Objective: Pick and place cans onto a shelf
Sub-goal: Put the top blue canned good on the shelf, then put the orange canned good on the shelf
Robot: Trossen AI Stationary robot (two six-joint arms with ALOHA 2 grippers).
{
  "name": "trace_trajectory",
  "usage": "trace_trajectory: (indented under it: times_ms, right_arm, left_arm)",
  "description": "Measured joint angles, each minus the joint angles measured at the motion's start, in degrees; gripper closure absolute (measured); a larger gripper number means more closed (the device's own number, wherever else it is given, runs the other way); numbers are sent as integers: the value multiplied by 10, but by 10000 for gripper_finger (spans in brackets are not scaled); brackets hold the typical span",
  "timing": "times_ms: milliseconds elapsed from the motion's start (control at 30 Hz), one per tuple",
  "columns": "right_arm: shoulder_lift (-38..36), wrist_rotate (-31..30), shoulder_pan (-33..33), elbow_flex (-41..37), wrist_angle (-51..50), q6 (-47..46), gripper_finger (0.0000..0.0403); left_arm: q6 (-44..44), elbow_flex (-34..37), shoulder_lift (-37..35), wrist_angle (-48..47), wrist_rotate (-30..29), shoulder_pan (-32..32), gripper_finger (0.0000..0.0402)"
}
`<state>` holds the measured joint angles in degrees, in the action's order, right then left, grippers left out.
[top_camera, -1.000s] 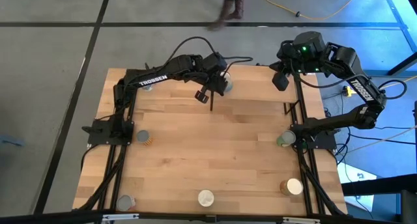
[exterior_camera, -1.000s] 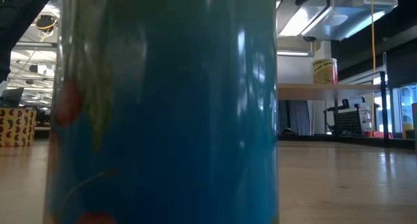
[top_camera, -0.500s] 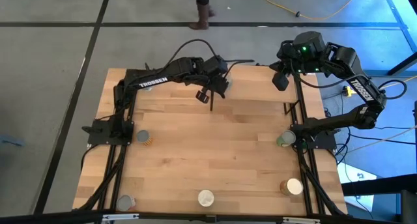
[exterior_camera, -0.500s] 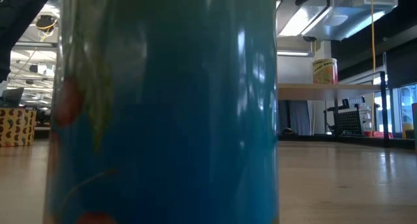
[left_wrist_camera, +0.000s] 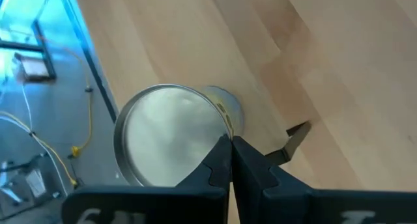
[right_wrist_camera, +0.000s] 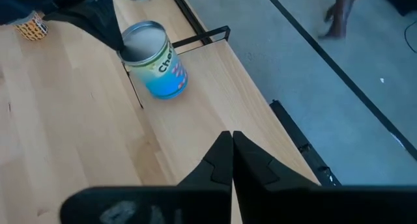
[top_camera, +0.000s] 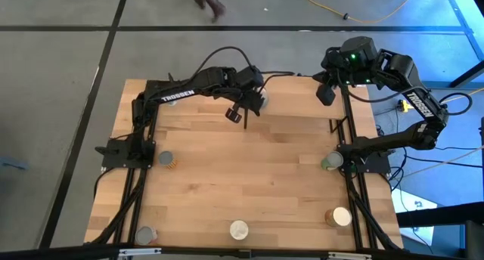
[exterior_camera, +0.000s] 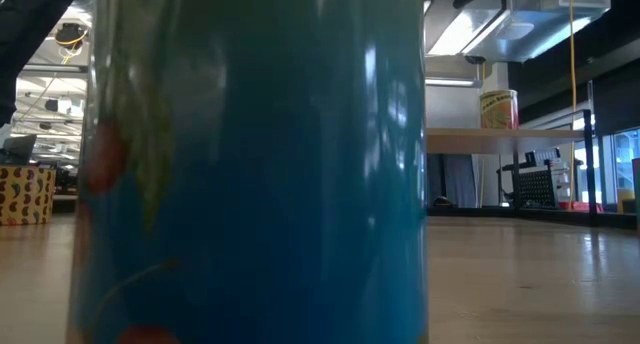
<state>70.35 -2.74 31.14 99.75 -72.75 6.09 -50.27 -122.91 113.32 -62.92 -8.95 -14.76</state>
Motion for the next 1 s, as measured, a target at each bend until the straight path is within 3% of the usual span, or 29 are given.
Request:
trace_trajectory:
  times_ms: [633,1000]
  right_arm:
    - [0,20,0,0,0,4,398]
    - [0,20,0,0,0,19,398]
  left_arm:
    - [21,0,0,28,-13,-1,371]
    - [6,0,-3,52,-124,2,370]
